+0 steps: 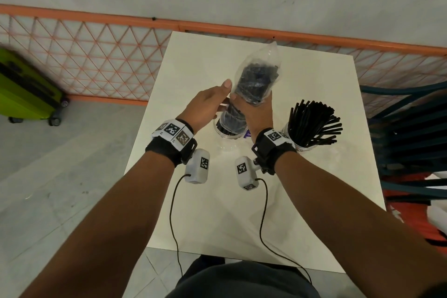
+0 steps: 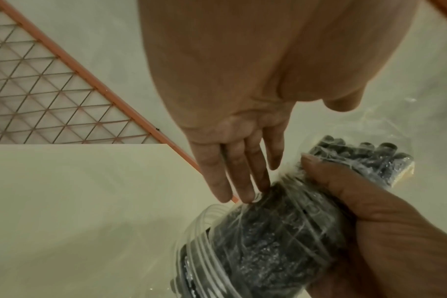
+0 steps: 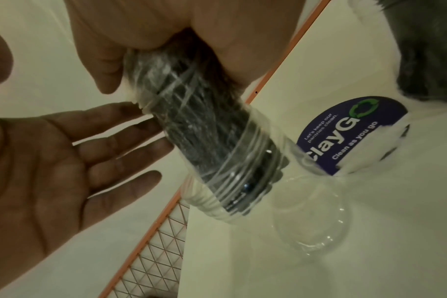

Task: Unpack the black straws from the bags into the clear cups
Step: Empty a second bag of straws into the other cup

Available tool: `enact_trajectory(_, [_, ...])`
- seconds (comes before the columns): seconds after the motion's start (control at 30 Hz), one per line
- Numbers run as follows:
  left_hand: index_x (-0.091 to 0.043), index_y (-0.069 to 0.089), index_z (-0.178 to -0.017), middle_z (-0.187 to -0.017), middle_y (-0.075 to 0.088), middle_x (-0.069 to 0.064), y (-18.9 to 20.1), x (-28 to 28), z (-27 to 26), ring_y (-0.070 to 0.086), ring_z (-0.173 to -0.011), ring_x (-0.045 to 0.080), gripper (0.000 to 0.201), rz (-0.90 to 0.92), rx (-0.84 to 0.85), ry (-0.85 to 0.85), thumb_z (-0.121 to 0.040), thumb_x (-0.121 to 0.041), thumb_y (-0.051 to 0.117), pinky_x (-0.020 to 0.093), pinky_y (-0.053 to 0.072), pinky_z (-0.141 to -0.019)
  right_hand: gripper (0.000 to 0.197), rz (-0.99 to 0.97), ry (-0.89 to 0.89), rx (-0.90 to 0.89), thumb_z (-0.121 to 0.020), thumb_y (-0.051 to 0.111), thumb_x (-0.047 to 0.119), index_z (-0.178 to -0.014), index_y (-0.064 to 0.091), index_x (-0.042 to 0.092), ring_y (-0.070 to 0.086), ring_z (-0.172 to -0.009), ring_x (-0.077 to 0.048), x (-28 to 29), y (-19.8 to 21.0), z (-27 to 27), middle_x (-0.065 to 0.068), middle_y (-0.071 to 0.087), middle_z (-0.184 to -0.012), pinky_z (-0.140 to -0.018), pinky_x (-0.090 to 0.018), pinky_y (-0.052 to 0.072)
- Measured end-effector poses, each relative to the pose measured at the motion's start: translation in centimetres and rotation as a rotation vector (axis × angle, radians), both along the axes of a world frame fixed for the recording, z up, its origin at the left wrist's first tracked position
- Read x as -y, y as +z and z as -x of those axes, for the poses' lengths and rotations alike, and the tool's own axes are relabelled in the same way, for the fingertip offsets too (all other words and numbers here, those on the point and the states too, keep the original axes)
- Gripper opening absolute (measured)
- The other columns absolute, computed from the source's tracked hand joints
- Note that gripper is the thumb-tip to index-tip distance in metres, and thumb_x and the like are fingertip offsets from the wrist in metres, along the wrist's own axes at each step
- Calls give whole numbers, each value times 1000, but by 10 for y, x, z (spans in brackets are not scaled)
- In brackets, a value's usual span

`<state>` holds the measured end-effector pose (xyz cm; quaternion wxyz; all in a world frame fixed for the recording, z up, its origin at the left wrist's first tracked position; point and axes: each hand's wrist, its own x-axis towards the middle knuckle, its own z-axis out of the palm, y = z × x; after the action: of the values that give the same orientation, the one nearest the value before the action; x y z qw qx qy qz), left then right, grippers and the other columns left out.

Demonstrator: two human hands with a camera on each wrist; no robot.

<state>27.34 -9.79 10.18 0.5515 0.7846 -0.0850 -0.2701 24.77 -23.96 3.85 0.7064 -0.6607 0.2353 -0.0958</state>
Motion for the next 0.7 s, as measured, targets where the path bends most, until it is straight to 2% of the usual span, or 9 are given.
enact_trajectory(0.07, [-23, 61, -122, -125, 66, 3, -4, -2, 1, 65, -109, 19, 52, -36, 25, -4, -99, -60, 32, 36, 51, -94, 83, -10, 31, -7, -62, 91, 41, -130, 49, 17, 66, -111, -21, 2, -3, 5, -5, 66, -123, -94, -49, 55])
enact_trajectory(0.13, [-22, 59, -129, -124, 65, 1, -7, -6, 1, 68, -104, 18, 59, -64, 58, 7, -98, -64, 32, 43, 51, -97, 76, -24, 26, 15, -69, 87, 38, -131, 49, 19, 65, -114, -20, 3, 1, 11, -3, 65, -126, -97, -48, 54])
enact_trajectory(0.2, [-23, 58, -128, -118, 66, -1, -9, -11, 1, 69, -96, 14, 58, -71, 99, 40, -97, -65, 32, 43, 52, -94, 68, -36, 10, 40, -78, 79, 37, -135, 46, 20, 63, -115, -18, 7, 5, 14, -3, 62, -128, -99, -43, 52])
enact_trajectory(0.27, [-23, 60, -123, -113, 67, -3, -9, -17, 3, 69, -91, 14, 56, -66, 126, 87, -97, -65, 34, 40, 53, -86, 59, -48, 25, 41, -88, 68, 39, -139, 42, 23, 59, -118, -12, 11, 12, 18, 1, 58, -132, -100, -33, 49])
enact_trajectory(0.3, [-23, 60, -120, -111, 68, -4, -9, -21, 3, 69, -89, 14, 55, -57, 134, 111, -96, -66, 34, 39, 54, -83, 51, -36, 34, 43, -92, 62, 39, -138, 46, 23, 57, -119, -10, 14, 15, 19, 4, 58, -132, -100, -30, 47])
enact_trajectory(0.4, [-26, 61, -118, -107, 69, -6, -10, -30, 10, 69, -85, 14, 54, -39, 141, 158, -94, -67, 35, 35, 53, -76, 20, 130, 14, 48, -96, 57, 34, -110, 69, 25, 61, -112, -7, 21, 21, 20, 11, 70, -114, -103, -39, 47])
enact_trajectory(0.47, [-27, 61, -117, -106, 68, -7, -15, -35, 17, 70, -84, 13, 52, -46, 136, 165, -95, -67, 36, 35, 53, -76, 17, 217, 0, 81, -97, 54, 31, -97, 71, 29, 64, -108, -8, 26, 26, 20, 11, 72, -106, -103, -42, 48])
enact_trajectory(0.57, [-29, 61, -114, -106, 68, -8, -22, -45, 29, 70, -82, 11, 48, -53, 142, 181, -95, -66, 38, 35, 54, -76, 18, 137, -36, 154, -99, 51, 29, -92, 68, 31, 65, -104, -15, 29, 49, 19, 5, 71, -109, -97, -40, 49])
enact_trajectory(0.7, [-30, 61, -113, -105, 69, -8, -30, -58, 48, 70, -84, 12, 48, -36, 127, 209, -92, -68, 39, 32, 54, -75, 19, -5, -202, 305, -102, 46, 29, -97, 62, 22, 66, -90, -15, 42, 104, 23, 0, 71, -103, -84, -36, 51])
